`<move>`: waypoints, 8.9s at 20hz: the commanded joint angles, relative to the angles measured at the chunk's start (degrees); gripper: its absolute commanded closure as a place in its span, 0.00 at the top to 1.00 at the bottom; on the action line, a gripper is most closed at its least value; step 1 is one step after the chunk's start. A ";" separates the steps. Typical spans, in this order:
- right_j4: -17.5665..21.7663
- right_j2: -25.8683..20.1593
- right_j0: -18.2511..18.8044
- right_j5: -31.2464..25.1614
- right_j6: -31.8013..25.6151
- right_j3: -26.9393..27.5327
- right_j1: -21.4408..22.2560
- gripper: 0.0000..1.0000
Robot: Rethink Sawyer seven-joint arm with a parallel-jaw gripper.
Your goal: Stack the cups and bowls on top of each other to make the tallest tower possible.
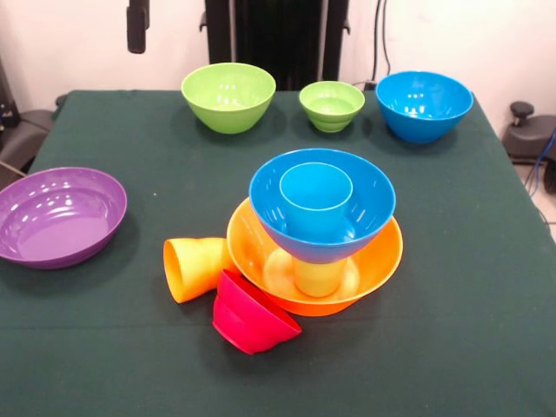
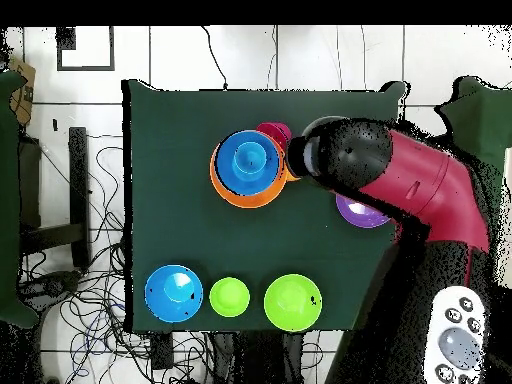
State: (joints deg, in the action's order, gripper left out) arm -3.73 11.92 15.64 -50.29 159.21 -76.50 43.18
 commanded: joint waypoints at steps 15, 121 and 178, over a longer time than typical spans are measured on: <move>9.51 -9.63 2.64 7.87 -9.71 -3.38 -8.03 1.00; 21.45 -18.62 12.04 9.75 -44.92 5.92 -19.08 1.00; 12.01 -9.04 11.42 28.77 -41.29 -0.74 -31.02 0.00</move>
State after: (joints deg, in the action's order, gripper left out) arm 10.21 4.91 28.82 -23.80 107.32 -73.46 15.13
